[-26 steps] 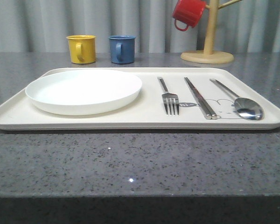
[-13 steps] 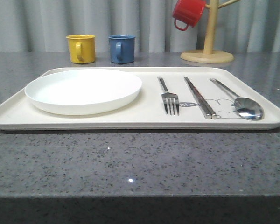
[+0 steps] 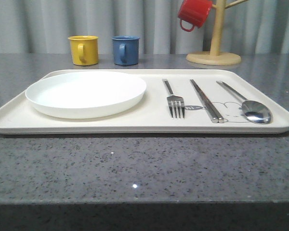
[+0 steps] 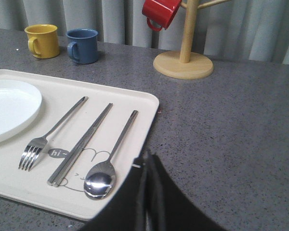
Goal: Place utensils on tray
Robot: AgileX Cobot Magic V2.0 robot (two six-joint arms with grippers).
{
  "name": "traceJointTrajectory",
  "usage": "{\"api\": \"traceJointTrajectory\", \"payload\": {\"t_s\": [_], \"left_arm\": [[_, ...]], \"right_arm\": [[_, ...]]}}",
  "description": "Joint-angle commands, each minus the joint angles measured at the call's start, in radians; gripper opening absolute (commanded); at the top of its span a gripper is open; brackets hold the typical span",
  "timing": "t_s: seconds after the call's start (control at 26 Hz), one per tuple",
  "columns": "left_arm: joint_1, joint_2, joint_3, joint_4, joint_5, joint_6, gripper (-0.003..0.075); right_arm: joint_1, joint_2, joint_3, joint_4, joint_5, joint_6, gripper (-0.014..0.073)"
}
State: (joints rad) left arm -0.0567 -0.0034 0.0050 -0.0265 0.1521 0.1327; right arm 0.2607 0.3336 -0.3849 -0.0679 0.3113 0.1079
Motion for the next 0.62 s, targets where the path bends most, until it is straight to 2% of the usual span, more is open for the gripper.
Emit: {"api": "traceJointTrajectory", "payload": {"t_s": [0.0,0.58], "left_arm": [[0.004,-0.026,0.002,-0.011,-0.090,-0.012,-0.0019],[0.004,-0.026,0.002,-0.011,-0.090,-0.012,-0.0019]], "right_arm": [[-0.001,0.005,-0.027,-0.015,-0.086,-0.008,-0.0118],[-0.001,0.005,-0.018,-0.034,-0.100,-0.008,-0.0118]]}}
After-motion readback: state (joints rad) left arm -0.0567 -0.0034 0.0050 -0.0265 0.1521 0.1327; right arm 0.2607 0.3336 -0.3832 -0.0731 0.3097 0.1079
